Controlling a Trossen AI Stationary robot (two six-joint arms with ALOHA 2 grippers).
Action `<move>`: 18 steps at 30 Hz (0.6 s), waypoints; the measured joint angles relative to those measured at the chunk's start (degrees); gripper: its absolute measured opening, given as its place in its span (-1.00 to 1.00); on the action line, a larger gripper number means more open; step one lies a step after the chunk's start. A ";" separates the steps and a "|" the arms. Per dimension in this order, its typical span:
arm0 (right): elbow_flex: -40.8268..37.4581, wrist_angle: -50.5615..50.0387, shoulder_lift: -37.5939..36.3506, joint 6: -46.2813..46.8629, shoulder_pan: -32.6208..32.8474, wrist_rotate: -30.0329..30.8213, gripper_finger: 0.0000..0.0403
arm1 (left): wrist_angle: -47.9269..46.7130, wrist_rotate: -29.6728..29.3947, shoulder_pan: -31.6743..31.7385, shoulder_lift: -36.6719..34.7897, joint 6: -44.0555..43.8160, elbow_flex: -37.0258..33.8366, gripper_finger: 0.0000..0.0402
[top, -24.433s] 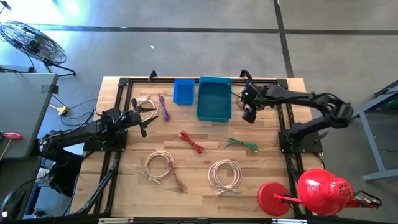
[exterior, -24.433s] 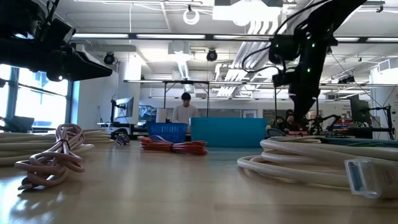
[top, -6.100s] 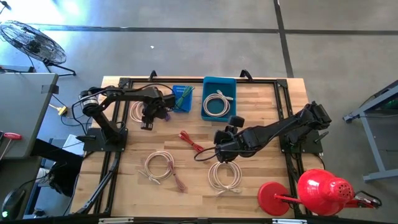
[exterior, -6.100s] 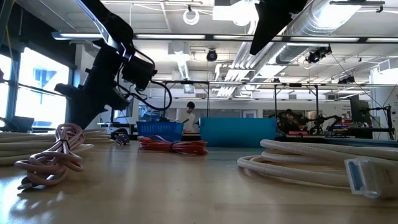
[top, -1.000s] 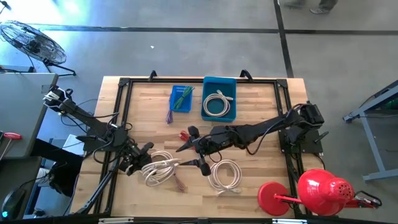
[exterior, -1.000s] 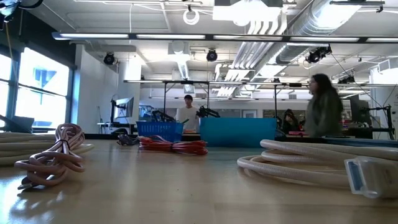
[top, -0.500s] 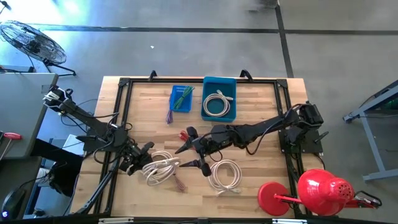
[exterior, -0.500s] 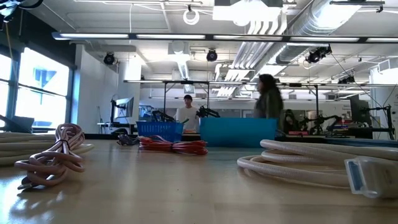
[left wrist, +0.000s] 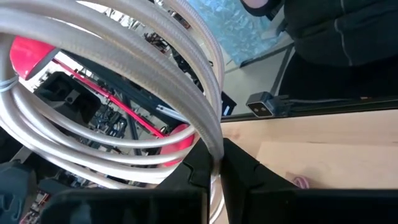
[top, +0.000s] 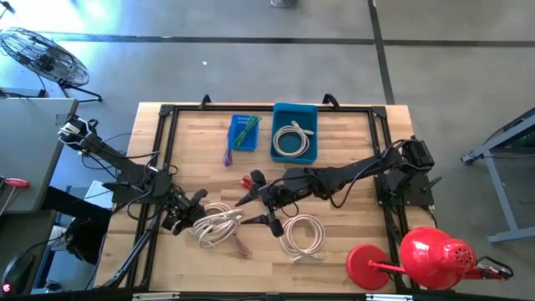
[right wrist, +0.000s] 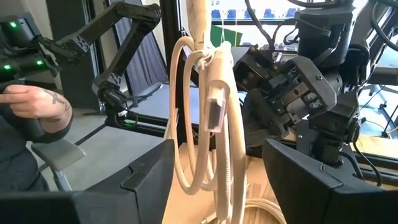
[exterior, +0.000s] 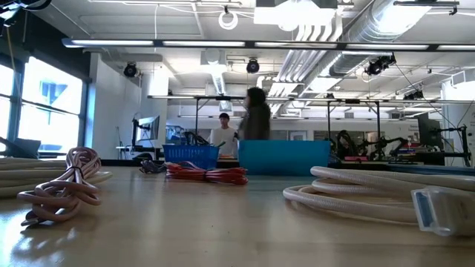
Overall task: Pick & Place USB Port
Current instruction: Put the white HDMI cable into the dark blue bin
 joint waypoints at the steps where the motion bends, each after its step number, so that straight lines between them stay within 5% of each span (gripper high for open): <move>1: 0.00 0.00 0.00 0.00 0.00 0.00 0.17 | 0.00 -0.03 0.00 0.00 0.35 0.00 -0.96; 18: 0.00 0.70 0.00 0.00 -0.11 0.20 0.17 | 0.01 -0.09 0.00 -0.02 0.89 0.00 -0.96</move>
